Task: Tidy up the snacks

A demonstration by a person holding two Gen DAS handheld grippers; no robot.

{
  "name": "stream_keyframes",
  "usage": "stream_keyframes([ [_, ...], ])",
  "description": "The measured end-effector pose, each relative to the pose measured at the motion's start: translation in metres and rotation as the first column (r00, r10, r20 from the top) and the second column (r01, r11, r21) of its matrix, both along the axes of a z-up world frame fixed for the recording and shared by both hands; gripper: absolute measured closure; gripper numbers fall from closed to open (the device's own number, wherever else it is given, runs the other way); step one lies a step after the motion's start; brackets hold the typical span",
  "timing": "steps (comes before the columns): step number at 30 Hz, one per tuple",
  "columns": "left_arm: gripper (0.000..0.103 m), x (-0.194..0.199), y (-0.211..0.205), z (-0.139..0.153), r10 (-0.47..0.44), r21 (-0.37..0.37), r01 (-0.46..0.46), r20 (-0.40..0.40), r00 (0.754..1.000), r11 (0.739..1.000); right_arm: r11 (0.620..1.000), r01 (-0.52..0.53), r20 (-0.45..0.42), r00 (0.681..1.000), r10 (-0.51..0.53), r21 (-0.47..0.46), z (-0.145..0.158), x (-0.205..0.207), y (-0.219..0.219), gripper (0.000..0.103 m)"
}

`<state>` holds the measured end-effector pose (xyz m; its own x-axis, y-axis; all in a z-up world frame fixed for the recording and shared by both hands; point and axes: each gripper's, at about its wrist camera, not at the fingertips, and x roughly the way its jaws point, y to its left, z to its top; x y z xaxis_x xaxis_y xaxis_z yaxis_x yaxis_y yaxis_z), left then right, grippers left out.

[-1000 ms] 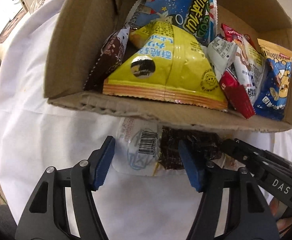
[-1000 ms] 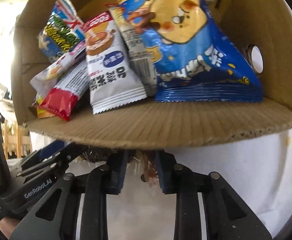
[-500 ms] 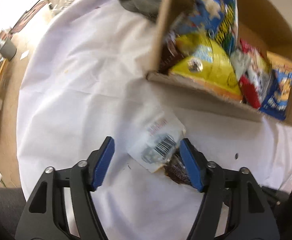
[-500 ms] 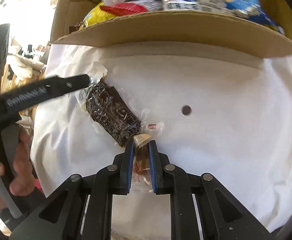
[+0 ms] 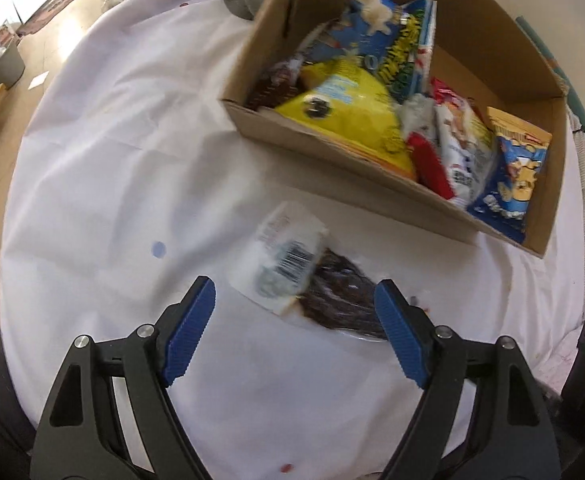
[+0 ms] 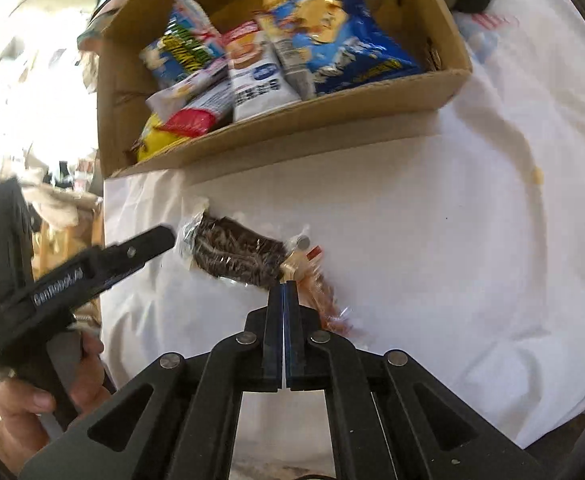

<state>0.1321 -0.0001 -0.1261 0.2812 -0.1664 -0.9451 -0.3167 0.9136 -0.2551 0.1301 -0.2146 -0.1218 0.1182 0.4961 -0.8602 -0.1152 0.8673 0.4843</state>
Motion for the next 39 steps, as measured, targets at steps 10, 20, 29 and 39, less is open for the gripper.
stream_keyframes([
  [10,0.018,0.007,-0.044,-0.033,0.277,0.061,-0.270,-0.153,0.949,0.961,0.980,0.199,0.005,0.980,-0.199,-0.031,0.008,0.002,-0.033,0.097],
  [20,0.005,0.003,-0.060,-0.056,0.147,0.162,-0.120,-0.167,0.975,0.979,0.971,0.229,-0.052,0.971,-0.233,-0.072,0.000,0.011,-0.039,0.082],
  [29,0.005,-0.033,-0.007,-0.038,0.002,0.183,0.046,-0.251,0.968,0.982,0.983,0.082,-0.051,0.994,-0.092,-0.166,-0.007,0.016,-0.005,0.040],
  [39,0.005,0.007,-0.048,-0.022,-0.293,0.127,0.321,-0.201,0.935,0.939,0.936,-0.156,0.001,0.986,0.165,-0.315,-0.012,0.024,0.027,0.022],
])
